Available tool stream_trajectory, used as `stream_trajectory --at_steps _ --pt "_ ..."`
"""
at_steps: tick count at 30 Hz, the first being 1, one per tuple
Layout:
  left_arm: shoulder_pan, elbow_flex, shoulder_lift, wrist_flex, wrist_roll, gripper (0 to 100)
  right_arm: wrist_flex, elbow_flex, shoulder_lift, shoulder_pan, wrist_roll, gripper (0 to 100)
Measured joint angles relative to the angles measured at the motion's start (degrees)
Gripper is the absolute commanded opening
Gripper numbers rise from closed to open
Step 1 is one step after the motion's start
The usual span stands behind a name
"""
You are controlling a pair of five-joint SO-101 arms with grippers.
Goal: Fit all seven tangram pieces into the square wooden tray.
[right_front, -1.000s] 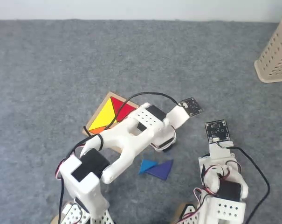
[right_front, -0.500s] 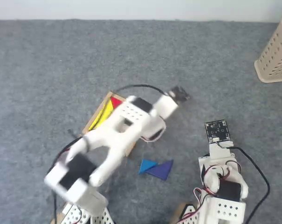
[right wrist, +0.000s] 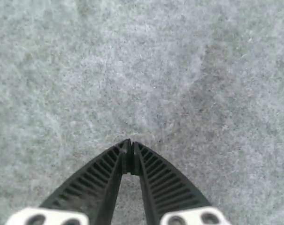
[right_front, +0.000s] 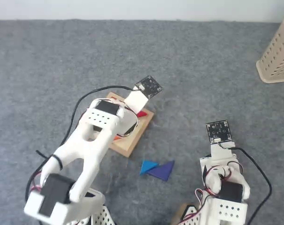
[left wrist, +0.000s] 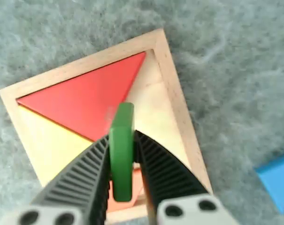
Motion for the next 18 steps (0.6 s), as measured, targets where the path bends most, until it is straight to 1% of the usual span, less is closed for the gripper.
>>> stream_trajectory --at_steps 1,5,12,15,18 --pt "0.0 0.0 0.88 -0.7 -0.09 1 0.0 0.0 0.0 0.0 0.0 0.6" --pt "0.0 0.53 4.75 -2.99 -4.57 1 0.0 0.0 0.0 0.0 0.0 0.6" --pt "0.09 0.7 6.68 -3.16 -6.42 1 0.0 0.0 0.0 0.0 0.0 0.6" --pt "1.85 1.85 6.68 -3.52 -8.35 1 0.0 0.0 0.0 0.0 0.0 0.6" --pt "3.87 2.37 6.68 -3.52 -8.53 2 0.0 0.0 0.0 0.0 0.0 0.6"
